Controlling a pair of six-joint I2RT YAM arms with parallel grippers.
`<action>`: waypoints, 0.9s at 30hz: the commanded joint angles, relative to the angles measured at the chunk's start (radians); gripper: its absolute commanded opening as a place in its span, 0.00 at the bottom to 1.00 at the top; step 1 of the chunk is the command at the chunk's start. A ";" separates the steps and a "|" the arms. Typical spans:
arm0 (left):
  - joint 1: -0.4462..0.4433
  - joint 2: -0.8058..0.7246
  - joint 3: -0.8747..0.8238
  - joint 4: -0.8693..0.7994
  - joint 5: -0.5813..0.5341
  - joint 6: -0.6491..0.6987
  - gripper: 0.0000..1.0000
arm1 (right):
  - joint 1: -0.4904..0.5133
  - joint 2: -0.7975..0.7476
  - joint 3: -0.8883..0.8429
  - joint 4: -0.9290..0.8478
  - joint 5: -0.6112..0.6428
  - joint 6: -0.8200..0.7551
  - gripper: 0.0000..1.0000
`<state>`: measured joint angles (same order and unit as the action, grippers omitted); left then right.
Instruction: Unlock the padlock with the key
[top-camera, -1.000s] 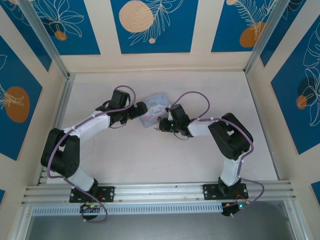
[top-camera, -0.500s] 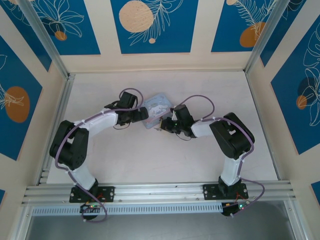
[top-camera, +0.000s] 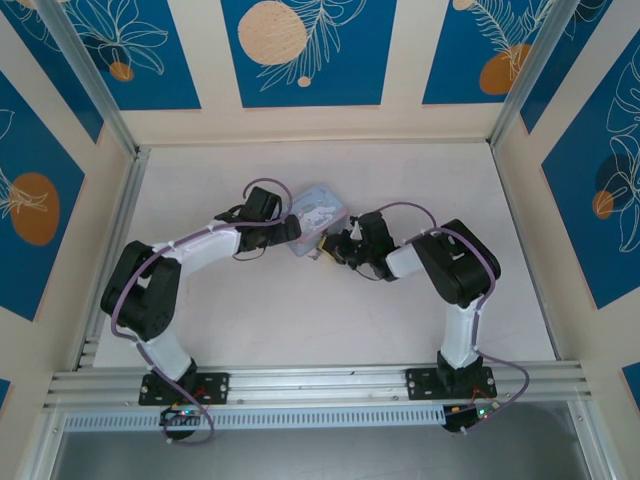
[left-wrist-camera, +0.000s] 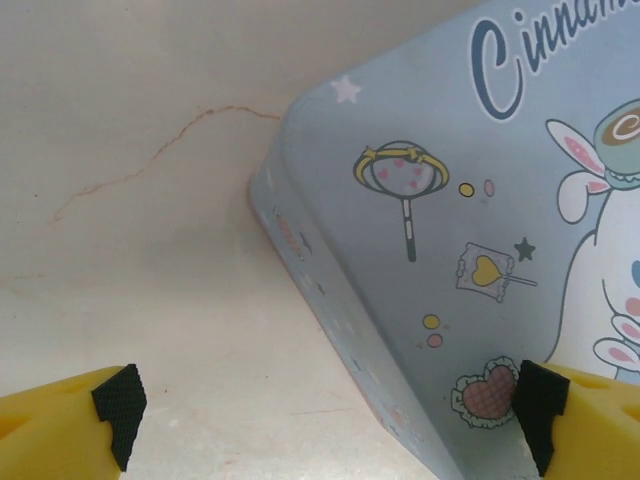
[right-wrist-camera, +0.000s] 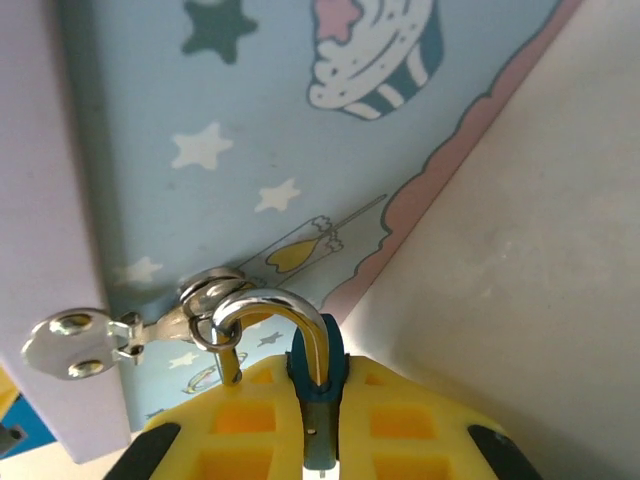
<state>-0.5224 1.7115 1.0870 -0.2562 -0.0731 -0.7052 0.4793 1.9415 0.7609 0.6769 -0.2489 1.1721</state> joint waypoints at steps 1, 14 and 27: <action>-0.018 0.062 -0.041 -0.116 -0.002 0.007 0.93 | -0.037 0.030 0.019 -0.026 0.015 0.055 0.00; -0.016 0.081 -0.050 -0.105 0.021 -0.017 0.91 | -0.206 0.026 0.211 -0.307 -0.146 -0.161 0.00; -0.016 -0.027 -0.038 -0.112 0.054 0.032 0.98 | -0.232 -0.266 -0.111 -0.283 -0.141 -0.193 0.00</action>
<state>-0.5335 1.7180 1.0840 -0.2256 -0.0452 -0.7223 0.2481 1.7702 0.6899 0.4118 -0.3717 1.0218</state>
